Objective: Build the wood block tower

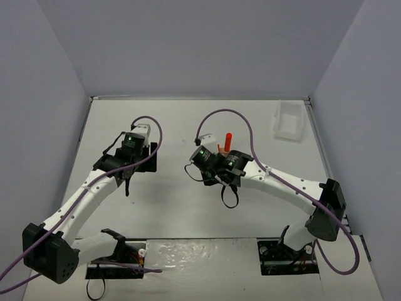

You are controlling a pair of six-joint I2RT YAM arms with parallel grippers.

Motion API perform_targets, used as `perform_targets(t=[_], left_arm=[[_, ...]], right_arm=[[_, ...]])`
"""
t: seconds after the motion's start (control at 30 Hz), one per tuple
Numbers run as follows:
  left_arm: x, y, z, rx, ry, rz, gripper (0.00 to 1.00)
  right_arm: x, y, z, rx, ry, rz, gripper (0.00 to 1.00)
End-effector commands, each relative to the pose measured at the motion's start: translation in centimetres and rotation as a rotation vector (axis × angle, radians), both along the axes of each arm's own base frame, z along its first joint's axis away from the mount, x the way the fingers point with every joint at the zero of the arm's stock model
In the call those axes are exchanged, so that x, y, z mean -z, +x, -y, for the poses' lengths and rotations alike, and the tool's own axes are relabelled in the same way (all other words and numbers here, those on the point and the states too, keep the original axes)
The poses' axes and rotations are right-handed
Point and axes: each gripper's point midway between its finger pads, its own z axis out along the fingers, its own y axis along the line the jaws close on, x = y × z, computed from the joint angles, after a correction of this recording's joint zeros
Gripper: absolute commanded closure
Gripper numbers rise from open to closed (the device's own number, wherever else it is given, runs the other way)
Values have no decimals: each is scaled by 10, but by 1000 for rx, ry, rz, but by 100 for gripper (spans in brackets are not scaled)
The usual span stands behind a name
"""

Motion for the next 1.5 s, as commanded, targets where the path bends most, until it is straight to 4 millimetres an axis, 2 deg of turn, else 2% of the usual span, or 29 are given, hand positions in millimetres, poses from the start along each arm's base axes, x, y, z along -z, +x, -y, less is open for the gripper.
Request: perform_targets(t=[0.0, 0.17, 0.37, 0.6, 0.83, 1.0, 1.17, 1.47], left_arm=[[-36, 16, 6, 23, -25, 93, 37], [-36, 17, 6, 37, -16, 94, 37], [-30, 16, 3, 31, -7, 80, 37], [-14, 14, 2, 60, 22, 38, 37], [4, 20, 1, 108, 62, 50, 37], [15, 24, 5, 159, 74, 54, 37], [25, 25, 3, 163, 91, 55, 37], [26, 28, 4, 156, 89, 55, 37]], right_arm=[[-64, 30, 21, 27, -28, 119, 100], [-111, 64, 44, 94, -83, 172, 100], [-130, 98, 78, 170, -175, 179, 100], [-121, 135, 96, 207, -225, 142, 100], [-103, 154, 95, 191, -240, 95, 100], [-99, 158, 87, 157, -212, 63, 100], [-96, 161, 88, 153, -214, 44, 100], [-94, 169, 86, 145, -214, 32, 100]])
